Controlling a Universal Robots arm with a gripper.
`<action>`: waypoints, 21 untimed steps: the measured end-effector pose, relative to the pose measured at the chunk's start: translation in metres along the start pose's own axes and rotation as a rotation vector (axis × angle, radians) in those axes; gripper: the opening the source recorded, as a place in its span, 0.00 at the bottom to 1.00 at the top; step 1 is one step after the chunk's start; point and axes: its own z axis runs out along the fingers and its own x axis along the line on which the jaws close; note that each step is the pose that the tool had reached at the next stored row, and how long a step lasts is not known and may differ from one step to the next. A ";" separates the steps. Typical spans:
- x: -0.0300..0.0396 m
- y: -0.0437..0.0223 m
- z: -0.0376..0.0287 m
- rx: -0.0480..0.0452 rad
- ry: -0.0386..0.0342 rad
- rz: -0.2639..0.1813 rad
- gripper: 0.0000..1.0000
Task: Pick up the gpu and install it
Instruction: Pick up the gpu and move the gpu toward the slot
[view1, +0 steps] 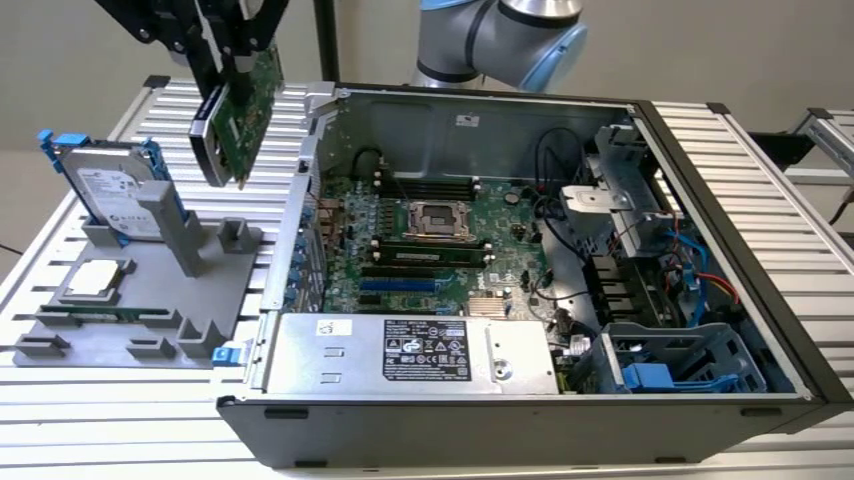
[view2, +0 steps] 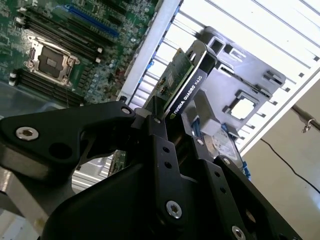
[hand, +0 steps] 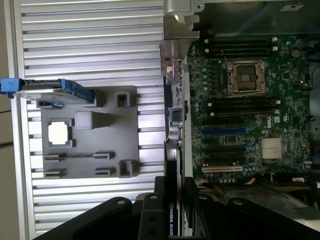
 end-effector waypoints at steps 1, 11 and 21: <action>-0.0017 0.0001 0.0001 -0.0001 -0.0001 0.000 0.00; -0.0146 0.0010 0.0003 0.0000 0.0000 0.000 0.00; -0.0226 0.0016 0.0005 0.0000 0.0000 0.000 0.00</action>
